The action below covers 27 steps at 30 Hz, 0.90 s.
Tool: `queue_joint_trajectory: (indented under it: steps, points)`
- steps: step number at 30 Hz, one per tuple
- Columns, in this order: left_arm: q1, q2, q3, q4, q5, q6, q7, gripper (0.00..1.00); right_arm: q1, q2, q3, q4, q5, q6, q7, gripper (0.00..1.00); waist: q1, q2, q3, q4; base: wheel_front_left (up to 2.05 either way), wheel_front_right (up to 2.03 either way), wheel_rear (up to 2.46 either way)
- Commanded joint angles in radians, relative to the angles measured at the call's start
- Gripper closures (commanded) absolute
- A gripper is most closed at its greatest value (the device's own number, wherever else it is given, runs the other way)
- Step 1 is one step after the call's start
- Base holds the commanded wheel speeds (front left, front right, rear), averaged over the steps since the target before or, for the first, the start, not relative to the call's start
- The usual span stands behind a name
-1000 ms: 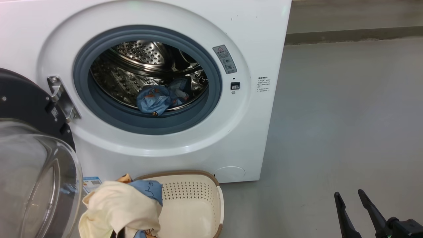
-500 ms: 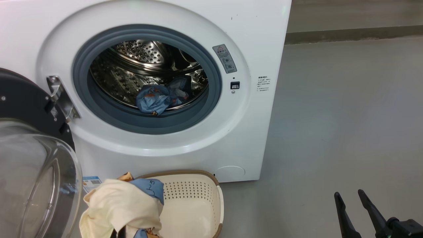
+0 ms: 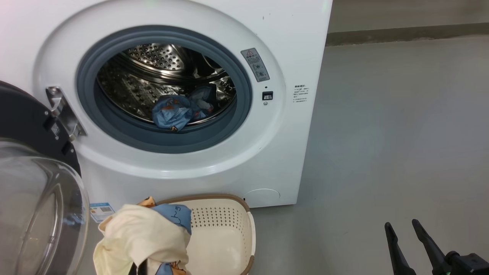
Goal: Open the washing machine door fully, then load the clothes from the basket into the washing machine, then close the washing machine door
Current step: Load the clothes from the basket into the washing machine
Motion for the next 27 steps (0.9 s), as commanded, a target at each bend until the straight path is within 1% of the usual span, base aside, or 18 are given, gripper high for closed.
queue_joint_trajectory:
  steps: [1,7,12,20,27]
  points:
    - [-0.043,0.003,0.028,-0.033,-0.001,0.002,-0.007,1.0,-0.019,-0.013,0.024,-0.023,-0.014,0.002,-0.005,0.0,0.0,0.0,0.006,-0.006,0.0,0.0,0.0]
    - [-0.07,0.003,0.019,-0.024,-0.014,0.011,-0.007,1.0,-0.03,-0.014,0.032,-0.022,-0.01,0.002,-0.005,0.0,0.0,0.0,0.026,-0.04,0.0,0.0,0.0]
    - [-0.11,0.003,0.021,-0.011,-0.026,0.015,-0.007,1.0,-0.042,-0.008,0.041,-0.023,-0.009,0.002,-0.005,0.0,0.0,0.0,0.044,-0.086,0.0,0.0,0.0]
    - [-0.193,0.01,0.065,0.015,-0.005,0.01,-0.007,1.0,-0.068,0.005,0.056,-0.028,-0.004,0.002,-0.005,0.0,0.0,0.0,0.094,-0.19,0.0,0.0,0.0]
    - [-0.297,0.053,0.135,0.054,-0.001,0.016,-0.007,1.0,-0.096,0.032,0.059,-0.027,0.005,0.002,-0.005,0.0,0.0,0.0,0.151,-0.301,0.0,0.0,0.0]
